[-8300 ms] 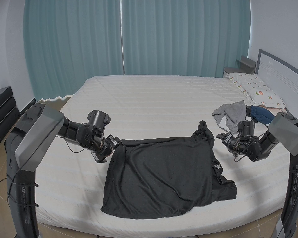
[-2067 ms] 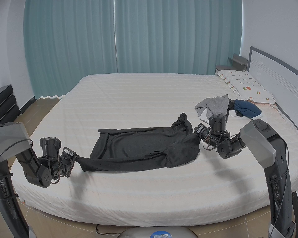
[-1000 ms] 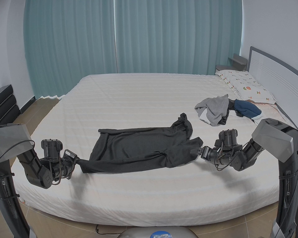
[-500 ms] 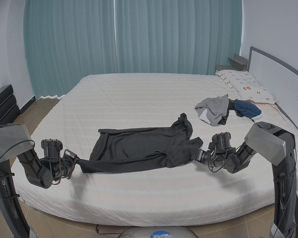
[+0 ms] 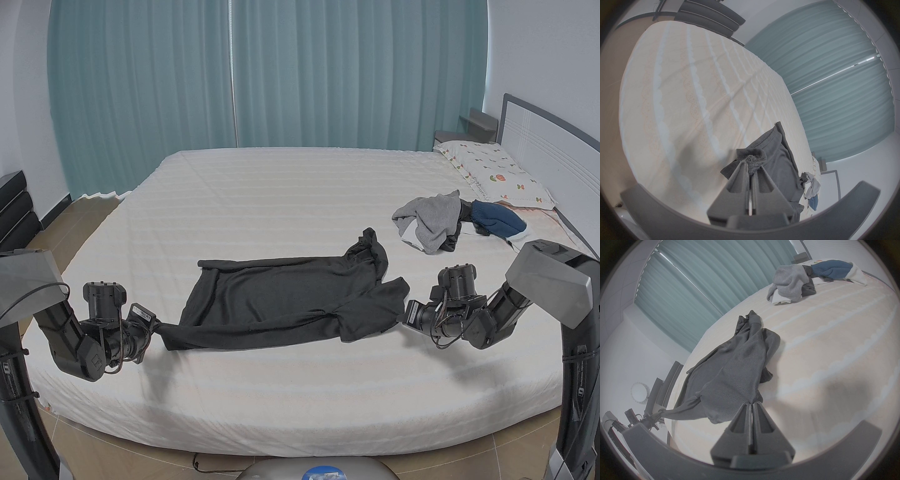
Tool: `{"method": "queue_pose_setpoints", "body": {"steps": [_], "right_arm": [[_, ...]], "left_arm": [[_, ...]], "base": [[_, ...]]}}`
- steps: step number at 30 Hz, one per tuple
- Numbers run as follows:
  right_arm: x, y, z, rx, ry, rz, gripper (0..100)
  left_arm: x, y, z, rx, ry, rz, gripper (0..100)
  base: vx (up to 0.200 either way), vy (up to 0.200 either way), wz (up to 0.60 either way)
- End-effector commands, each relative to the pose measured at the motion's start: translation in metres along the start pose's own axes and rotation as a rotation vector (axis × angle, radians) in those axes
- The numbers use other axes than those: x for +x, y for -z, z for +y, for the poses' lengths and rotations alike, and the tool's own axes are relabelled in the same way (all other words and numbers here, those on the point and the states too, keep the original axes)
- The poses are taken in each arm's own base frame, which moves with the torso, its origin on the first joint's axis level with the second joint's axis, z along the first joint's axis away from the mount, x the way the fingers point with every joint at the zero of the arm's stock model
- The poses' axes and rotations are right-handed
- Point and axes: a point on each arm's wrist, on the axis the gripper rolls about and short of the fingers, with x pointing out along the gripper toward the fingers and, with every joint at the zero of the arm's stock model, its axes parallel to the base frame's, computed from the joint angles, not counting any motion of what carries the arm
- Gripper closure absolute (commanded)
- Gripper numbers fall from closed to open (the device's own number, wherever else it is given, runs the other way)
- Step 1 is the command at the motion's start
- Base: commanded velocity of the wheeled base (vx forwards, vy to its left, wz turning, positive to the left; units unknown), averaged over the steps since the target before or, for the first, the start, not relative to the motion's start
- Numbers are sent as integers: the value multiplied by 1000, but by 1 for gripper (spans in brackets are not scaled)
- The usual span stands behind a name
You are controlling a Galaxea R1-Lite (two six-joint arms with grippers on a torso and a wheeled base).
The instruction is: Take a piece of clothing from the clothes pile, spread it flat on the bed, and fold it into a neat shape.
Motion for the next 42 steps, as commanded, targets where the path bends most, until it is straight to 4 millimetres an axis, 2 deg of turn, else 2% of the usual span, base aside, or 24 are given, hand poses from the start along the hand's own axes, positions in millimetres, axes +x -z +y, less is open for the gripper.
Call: {"method": "queue_pose_setpoints", "body": {"steps": [1,5,8,12,14,16,20,24,29,36,42], "right_arm": [[-41,-12,2,14,2,-38,100],[-70,-14,-3,32,-6,-32,100],[-91,-7,-4,41,-10,-12,100],[-110,0,-9,59,5,1,100],[-125,9,-13,70,15,16,100],[-129,12,-13,70,14,24,100],[-150,23,-10,60,28,60,100],[-161,35,-14,66,74,136,100],[-173,54,-24,32,120,221,100],[-186,79,-27,-10,160,368,100],[-184,85,-31,-23,185,447,100]], "left_arm": [[-10,2,-2,52,-31,24,100],[-20,3,-8,82,-56,44,100],[-28,4,-8,152,-76,59,100],[-39,15,-4,265,-154,131,100],[-43,19,-2,289,-193,167,100],[-43,21,-2,295,-197,172,100],[-47,29,5,365,-222,211,100],[-51,34,15,448,-269,263,100],[-54,35,20,471,-313,297,100],[-56,37,24,511,-351,336,100],[-58,39,29,536,-387,350,100]], "base": [[0,0,0],[0,0,0],[0,0,0],[0,0,0],[0,0,0],[0,0,0],[0,0,0],[0,0,0],[0,0,0],[0,0,0],[0,0,0]]}}
